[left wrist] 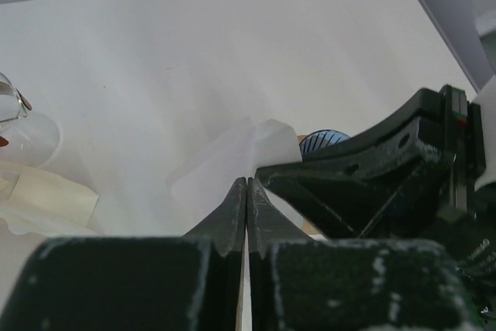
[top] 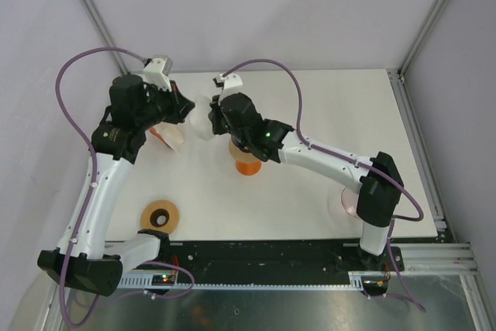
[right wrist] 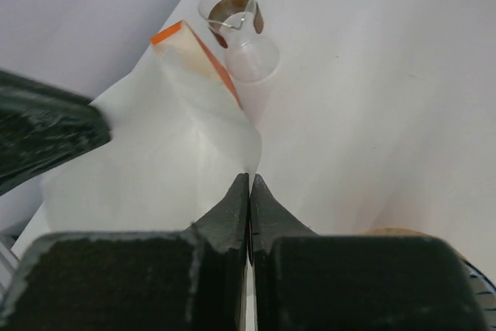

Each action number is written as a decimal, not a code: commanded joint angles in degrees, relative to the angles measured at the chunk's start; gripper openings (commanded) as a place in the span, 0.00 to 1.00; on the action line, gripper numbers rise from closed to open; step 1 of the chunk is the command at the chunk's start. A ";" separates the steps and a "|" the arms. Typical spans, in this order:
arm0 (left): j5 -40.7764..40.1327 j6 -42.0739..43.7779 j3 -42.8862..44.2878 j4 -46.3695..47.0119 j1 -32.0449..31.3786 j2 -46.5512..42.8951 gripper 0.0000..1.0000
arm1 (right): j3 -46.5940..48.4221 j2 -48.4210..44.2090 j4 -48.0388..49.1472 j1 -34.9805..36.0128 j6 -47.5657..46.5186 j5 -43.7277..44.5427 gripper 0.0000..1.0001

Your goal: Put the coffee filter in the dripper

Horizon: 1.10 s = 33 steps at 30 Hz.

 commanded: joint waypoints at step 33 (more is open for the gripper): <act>-1.38 5.03 8.34 -5.63 -17.19 10.66 0.81 | 14.02 -5.11 -49.27 -13.28 -1.96 -21.67 0.00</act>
